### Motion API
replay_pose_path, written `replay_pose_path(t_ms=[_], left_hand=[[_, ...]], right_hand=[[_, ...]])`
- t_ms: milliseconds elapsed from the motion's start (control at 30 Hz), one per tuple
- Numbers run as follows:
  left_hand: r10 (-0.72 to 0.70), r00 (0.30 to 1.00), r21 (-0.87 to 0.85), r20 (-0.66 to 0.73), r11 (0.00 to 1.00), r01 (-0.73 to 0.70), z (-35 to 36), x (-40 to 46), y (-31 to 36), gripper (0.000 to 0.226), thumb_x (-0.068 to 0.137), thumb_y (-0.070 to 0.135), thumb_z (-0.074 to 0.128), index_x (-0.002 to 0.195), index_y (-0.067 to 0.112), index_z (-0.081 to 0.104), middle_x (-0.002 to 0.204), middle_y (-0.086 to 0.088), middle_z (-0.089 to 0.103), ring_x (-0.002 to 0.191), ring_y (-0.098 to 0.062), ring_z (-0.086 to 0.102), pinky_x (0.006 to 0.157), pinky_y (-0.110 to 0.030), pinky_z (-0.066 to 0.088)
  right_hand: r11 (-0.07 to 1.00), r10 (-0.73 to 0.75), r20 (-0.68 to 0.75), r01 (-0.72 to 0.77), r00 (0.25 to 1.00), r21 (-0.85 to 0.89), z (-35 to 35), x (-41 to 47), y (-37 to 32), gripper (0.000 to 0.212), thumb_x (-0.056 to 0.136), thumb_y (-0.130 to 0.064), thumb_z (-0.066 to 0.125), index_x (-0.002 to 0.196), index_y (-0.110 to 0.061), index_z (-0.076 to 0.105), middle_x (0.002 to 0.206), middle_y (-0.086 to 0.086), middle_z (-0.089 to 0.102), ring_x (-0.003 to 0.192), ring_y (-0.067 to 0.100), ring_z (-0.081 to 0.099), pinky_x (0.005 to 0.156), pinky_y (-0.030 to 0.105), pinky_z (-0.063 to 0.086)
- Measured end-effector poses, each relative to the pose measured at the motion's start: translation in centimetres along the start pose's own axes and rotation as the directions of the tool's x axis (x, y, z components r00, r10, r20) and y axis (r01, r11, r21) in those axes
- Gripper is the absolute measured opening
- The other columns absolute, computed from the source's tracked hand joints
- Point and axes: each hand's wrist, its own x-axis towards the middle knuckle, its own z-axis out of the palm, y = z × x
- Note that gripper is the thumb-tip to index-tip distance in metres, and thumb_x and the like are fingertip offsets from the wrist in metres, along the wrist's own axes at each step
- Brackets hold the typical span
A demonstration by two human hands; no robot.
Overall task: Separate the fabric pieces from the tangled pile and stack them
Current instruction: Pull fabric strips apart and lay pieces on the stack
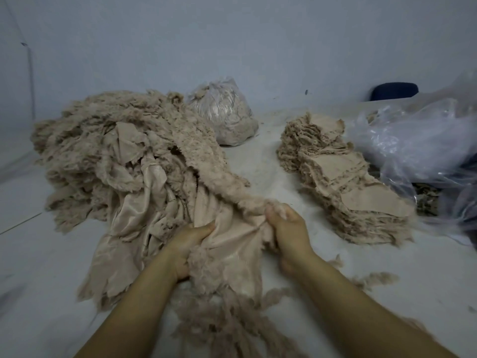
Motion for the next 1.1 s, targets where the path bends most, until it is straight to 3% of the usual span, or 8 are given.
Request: replay_pose_path(t_ms=[167,267,367,500,667,900,1000,1100], left_hand=[[-0.050,0.997,0.060,-0.059,0.997,0.053,-1.4,0.2,0.3,0.038,0.088,0.026,0.061,0.117,0.000,0.063,0.108,-0.022,0.067,0.095,-0.033,0.065,0.076,-0.039,0.056],[0.145,0.965,0.459,-0.220,0.888,-0.029,-1.3,-0.1,0.6,0.054,0.090,0.034,0.061,0.131,0.001,0.050,0.107,-0.014,0.065,0.096,-0.029,0.062,0.077,-0.033,0.052],[0.475,0.845,0.948,-0.247,0.298,0.109,-1.3,-0.8,1.0,0.067,0.090,0.038,0.056,0.142,0.006,0.028,0.127,-0.014,0.054,0.113,-0.030,0.054,0.084,-0.033,0.043],[0.743,0.664,0.964,0.088,-0.233,0.132,0.0,-0.9,0.7,0.056,0.083,0.007,0.056,0.136,0.009,0.038,0.129,-0.017,0.045,0.115,-0.033,0.046,0.091,-0.039,0.041],[0.582,0.665,0.830,0.468,-0.031,-0.557,4.1,0.8,-1.2,0.050,0.099,0.014,0.037,0.147,0.011,0.026,0.153,-0.002,0.025,0.143,-0.017,0.018,0.117,-0.027,0.013],[0.127,0.949,0.918,0.287,-0.318,-0.236,-0.8,1.9,-2.4,0.090,0.084,0.075,0.020,0.152,0.018,0.005,0.159,0.003,-0.006,0.146,-0.013,-0.008,0.115,-0.030,-0.004],[0.391,0.858,0.942,0.334,-0.140,-0.303,1.2,1.1,-0.4,0.060,0.090,0.064,0.031,0.120,0.019,0.056,0.131,-0.003,0.052,0.124,-0.024,0.045,0.097,-0.028,0.034],[0.531,0.630,0.808,0.567,-0.211,-0.550,4.4,1.2,0.4,0.043,0.099,0.032,0.042,0.138,0.015,0.043,0.147,-0.004,0.038,0.138,-0.018,0.031,0.112,-0.033,0.024]], right_hand=[[0.958,0.146,-0.089,-0.119,0.985,0.260,-1.2,1.2,-0.1,0.019,0.100,-0.013,0.049,0.104,-0.008,0.067,0.096,0.006,0.073,0.089,0.021,0.069,0.085,0.037,0.055],[0.967,0.175,-0.164,-0.138,0.971,0.214,-1.9,1.6,0.5,0.016,0.100,-0.015,0.049,0.101,-0.009,0.065,0.095,0.005,0.070,0.089,0.023,0.066,0.084,0.037,0.052],[0.985,0.169,-0.144,-0.160,0.975,0.071,-2.4,1.5,0.6,0.003,0.094,-0.010,0.055,0.091,-0.010,0.056,0.080,0.009,0.058,0.073,0.025,0.056,0.068,0.037,0.048],[0.974,0.178,-0.057,-0.184,0.982,-0.130,-2.0,0.9,0.7,0.007,0.089,-0.007,0.061,0.088,-0.009,0.054,0.078,0.012,0.059,0.070,0.025,0.057,0.066,0.037,0.047],[0.970,0.178,0.042,-0.168,0.983,-0.178,-0.9,-0.1,0.6,0.007,0.089,-0.004,0.059,0.084,-0.008,0.056,0.075,0.009,0.065,0.069,0.022,0.062,0.063,0.031,0.049],[0.945,0.318,-0.145,-0.300,0.937,0.134,-4.6,1.1,-1.1,0.017,0.098,-0.008,0.049,0.087,-0.004,0.061,0.077,0.012,0.063,0.066,0.027,0.059,0.061,0.035,0.048],[0.963,0.265,-0.065,-0.267,0.962,-0.036,-4.2,0.8,-0.6,0.022,0.098,-0.022,0.053,0.094,-0.003,0.063,0.090,0.017,0.066,0.079,0.031,0.061,0.070,0.039,0.048],[0.977,0.154,0.078,-0.140,0.985,-0.161,-2.8,-0.1,-0.2,0.031,0.099,-0.024,0.050,0.099,0.004,0.064,0.095,0.028,0.067,0.082,0.033,0.060,0.072,0.041,0.048]])
